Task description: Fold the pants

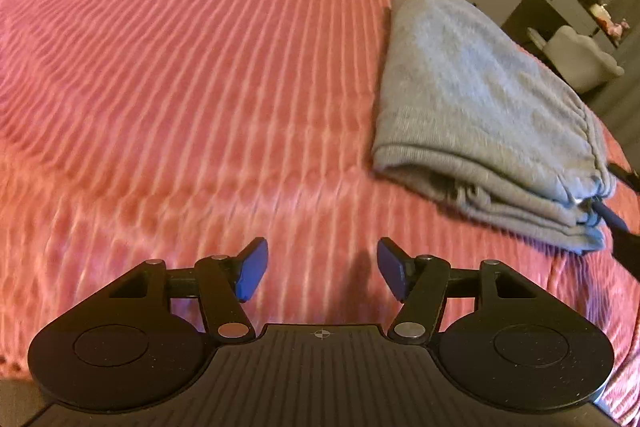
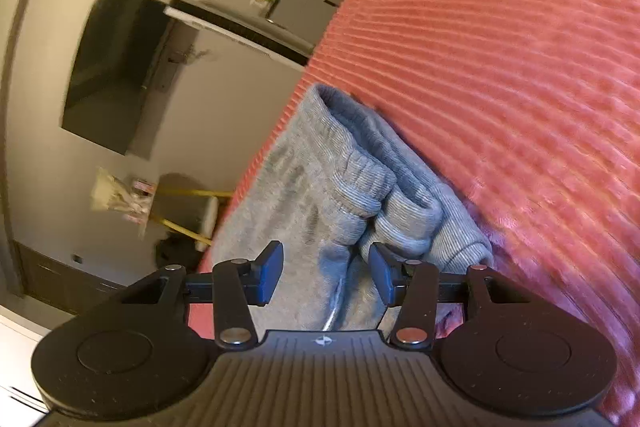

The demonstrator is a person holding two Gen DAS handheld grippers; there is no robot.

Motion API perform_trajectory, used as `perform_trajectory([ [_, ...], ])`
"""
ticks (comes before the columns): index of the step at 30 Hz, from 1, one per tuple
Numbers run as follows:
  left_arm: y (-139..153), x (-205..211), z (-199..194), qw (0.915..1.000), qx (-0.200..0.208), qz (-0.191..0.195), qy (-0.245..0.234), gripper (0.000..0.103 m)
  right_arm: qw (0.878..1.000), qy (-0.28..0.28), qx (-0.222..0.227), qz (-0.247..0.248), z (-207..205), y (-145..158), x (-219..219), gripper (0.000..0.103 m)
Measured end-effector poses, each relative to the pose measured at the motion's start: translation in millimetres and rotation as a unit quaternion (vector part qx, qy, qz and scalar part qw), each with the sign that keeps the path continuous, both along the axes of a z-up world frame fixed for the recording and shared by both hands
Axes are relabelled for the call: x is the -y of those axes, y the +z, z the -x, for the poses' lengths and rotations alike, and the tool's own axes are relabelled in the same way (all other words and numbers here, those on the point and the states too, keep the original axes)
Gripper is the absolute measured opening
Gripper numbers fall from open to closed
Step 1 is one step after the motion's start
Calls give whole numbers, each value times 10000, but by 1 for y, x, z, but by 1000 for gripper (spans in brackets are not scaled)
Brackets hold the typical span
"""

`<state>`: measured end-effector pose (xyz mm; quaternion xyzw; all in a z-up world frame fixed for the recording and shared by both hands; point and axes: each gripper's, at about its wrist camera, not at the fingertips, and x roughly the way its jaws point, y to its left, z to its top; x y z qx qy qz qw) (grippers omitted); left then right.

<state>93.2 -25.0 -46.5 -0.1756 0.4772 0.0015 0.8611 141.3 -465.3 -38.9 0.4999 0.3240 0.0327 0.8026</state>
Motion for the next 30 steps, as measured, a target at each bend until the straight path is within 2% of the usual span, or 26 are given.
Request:
perform_trajectory([
  [4,-6,-3,12,9999,-61,-87,16,69,9998,74,-136,-110,-15,-9,-7,48],
  [6,-3,0,15,10000,22,-86,36,69,9994,72,-326,124,-26,-10,-16,25],
  [7,-1,-2,16,9999,75,-89,89,69,9986,83,-411,336,-29,-7,-20,8],
  [8,0,-2,24,9998,128,-56,117,69,9977,69,-416,530,-28,-2,-24,8],
  [9,1,-2,25,9998,162,0,113,69,9985,42,-204,515,-22,5,-25,8],
  [10,1,-5,29,9998,171,45,120,69,9993,33,198,313,-13,13,-24,8],
  [12,-2,-3,23,9998,94,62,160,70,9944,-31,972,-405,4,16,-16,8],
  [13,-4,-4,21,9998,27,66,174,70,9902,-60,1180,-747,11,13,-10,8],
  [14,-6,-3,17,9998,-17,57,190,69,9897,-68,1186,-802,14,9,-7,8],
  [15,-7,-2,15,9998,-46,26,204,69,9930,-86,1051,-540,15,4,-5,8],
  [16,-7,-1,13,9998,-54,-3,200,69,9969,-88,778,-64,13,1,-5,8],
  [17,-6,0,12,9998,-54,-25,180,69,9969,-6,321,722,8,-5,-9,10],
  [18,-4,1,11,9999,-48,-50,154,69,9911,152,12,1323,4,-10,-15,8],
  [19,-1,2,9,9999,-21,-96,93,69,9885,290,-10,1486,4,-15,-18,8],
  [21,9,3,1,9997,94,-222,-68,69,9905,203,75,1355,12,-15,-16,9],
  [23,24,4,-13,9986,318,-406,-101,69,9917,-31,77,1282,22,-10,-11,18],
  [26,46,10,-42,9966,695,-422,-109,70,9793,-467,272,1952,42,9,-12,27],
  [30,55,38,-86,9943,920,-528,-126,73,9609,-349,635,2671,47,20,-23,27],
])
